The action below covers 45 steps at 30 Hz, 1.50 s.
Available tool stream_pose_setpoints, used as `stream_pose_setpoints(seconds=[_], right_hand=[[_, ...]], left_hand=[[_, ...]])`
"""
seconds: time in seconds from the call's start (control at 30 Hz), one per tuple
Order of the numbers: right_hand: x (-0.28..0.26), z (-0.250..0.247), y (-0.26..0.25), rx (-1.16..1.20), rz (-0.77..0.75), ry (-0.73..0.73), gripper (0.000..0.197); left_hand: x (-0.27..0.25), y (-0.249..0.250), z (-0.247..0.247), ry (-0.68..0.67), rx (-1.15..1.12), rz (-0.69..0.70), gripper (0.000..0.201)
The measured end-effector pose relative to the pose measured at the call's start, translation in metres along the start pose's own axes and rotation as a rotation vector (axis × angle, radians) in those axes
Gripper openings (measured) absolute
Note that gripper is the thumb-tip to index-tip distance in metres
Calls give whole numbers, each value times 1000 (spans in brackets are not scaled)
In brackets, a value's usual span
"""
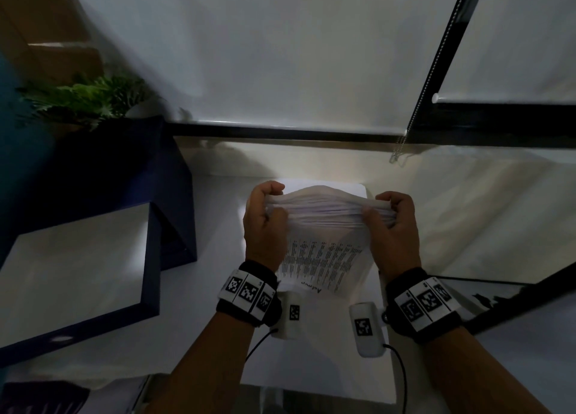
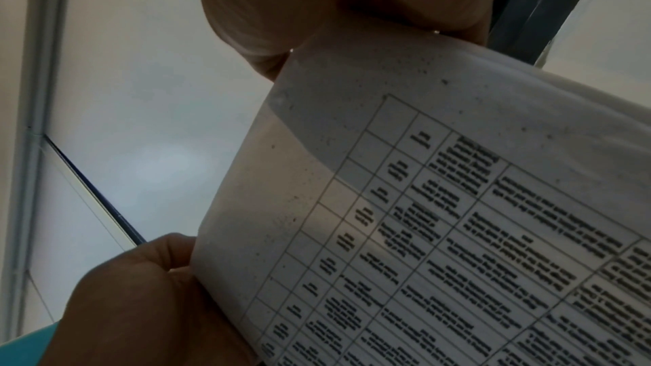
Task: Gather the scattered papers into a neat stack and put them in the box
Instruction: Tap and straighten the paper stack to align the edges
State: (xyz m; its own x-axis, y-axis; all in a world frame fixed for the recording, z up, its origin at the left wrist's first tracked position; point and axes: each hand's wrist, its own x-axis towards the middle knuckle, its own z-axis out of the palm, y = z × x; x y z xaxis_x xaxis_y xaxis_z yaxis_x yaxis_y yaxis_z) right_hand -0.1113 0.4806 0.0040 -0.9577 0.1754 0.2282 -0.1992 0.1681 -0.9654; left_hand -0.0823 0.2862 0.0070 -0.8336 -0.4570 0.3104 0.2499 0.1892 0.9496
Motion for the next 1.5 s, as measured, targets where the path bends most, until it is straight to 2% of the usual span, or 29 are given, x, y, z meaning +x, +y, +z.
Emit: stream_pose_setpoints(seconds=[0.13, 0.37, 0.5, 0.63, 0.73, 0.87, 1.03, 1.23, 1.3, 1.4, 1.5], right_hand=[[4, -3, 2, -25, -4, -17, 26], [8, -8, 3, -30, 0, -101, 29], [8, -8, 1, -12, -8, -130, 36], [7, -11, 2, 64, -25, -194, 44], [5, -16, 2, 128, -81, -317, 56], [5, -21, 4, 93, -135, -456, 69], [3, -23, 0, 177, -139, -509, 76], [2, -34, 0, -9, -188, -644, 94], [3, -33, 1, -61, -206, -622, 85], [6, -33, 4, -22, -155, -489, 69], [7, -31, 8, 36, -86, -371, 61]], left_hand=[[1, 2, -3, -68, 4, -9, 34], [4, 2, -10, -161, -12, -42, 26], [5, -3, -11, -206, -8, -45, 30], [6, -3, -9, -173, 10, -46, 28], [8, -3, -9, -146, 31, -39, 22], [10, -2, -8, -130, 41, -44, 19], [11, -7, -8, -85, 36, -43, 16], [17, -11, -6, -15, 57, -34, 14], [19, -12, -5, -17, 38, -56, 14], [18, -12, -6, -74, -24, -20, 19], [20, -17, -20, -180, -161, 48, 55]])
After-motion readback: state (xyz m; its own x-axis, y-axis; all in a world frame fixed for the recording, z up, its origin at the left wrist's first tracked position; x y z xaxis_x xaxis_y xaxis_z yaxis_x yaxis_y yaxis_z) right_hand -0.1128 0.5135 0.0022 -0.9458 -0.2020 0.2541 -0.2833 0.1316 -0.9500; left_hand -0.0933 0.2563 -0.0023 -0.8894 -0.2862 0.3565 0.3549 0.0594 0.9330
